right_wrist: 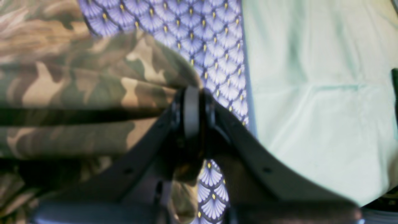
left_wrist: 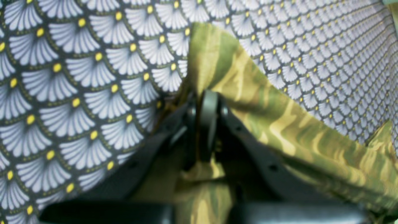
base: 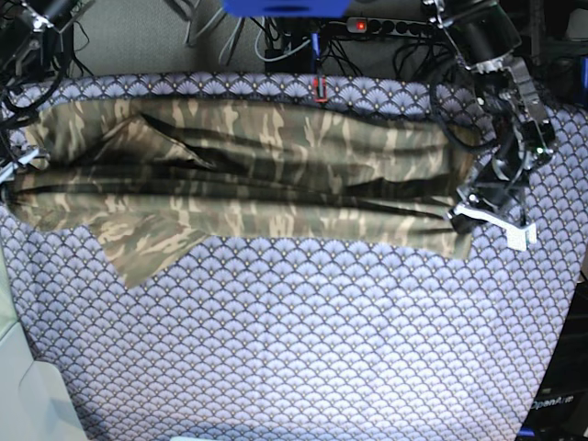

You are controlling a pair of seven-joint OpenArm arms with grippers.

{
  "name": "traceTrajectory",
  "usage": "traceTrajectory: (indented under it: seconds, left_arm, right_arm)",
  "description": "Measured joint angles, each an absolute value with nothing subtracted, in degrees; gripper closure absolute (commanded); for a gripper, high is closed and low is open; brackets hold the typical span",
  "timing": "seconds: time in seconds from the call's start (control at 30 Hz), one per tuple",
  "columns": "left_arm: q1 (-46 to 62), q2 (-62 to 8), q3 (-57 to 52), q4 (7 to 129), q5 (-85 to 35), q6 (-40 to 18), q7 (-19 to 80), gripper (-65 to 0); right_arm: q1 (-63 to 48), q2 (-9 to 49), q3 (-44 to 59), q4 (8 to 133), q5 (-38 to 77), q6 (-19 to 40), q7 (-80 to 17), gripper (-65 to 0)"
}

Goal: Fold the T-shirt properly
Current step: 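Lift the shirt's side edge with the left gripper and fold it over the shirt, then lower the folded edge with the left gripper and release it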

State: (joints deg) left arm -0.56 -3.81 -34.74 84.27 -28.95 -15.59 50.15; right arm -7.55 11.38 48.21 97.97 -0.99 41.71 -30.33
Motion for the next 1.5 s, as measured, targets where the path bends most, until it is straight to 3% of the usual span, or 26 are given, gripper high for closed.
traceTrajectory:
  seconds: [0.23, 0.57, 0.83, 1.17, 1.5]
  left_arm:
    - [2.07, -3.64, -34.65, 88.75, -28.64, -15.7, 50.43, 0.0]
    - [4.51, -5.85, -30.52, 83.48, -23.55, -16.27, 49.06, 0.0]
    - [2.39, -6.55, -27.75, 72.49, -21.06, -18.46, 33.34, 0.0]
    - [-0.34, -7.31, -26.98, 66.78, -22.13, -19.57, 28.95, 0.0]
    - [4.54, -7.44, -26.87, 72.2, -21.41, -19.51, 29.06, 0.0]
  right_arm:
    - [-8.62, 10.5, 48.75, 98.52, -1.21, 41.74, -31.48, 0.0]
    - [-11.33, 10.17, 48.95, 96.33, -1.06, 41.58, -30.87, 0.0]
    - [-10.55, 11.4, 46.5, 88.27, -2.31, 41.52, -28.51, 0.0]
    - [-6.44, 10.74, 46.3, 84.09, -10.7, 41.5, -27.62, 0.0]
    - [-7.25, 10.63, 46.59, 84.47, -11.6, 41.52, -27.86, -11.9]
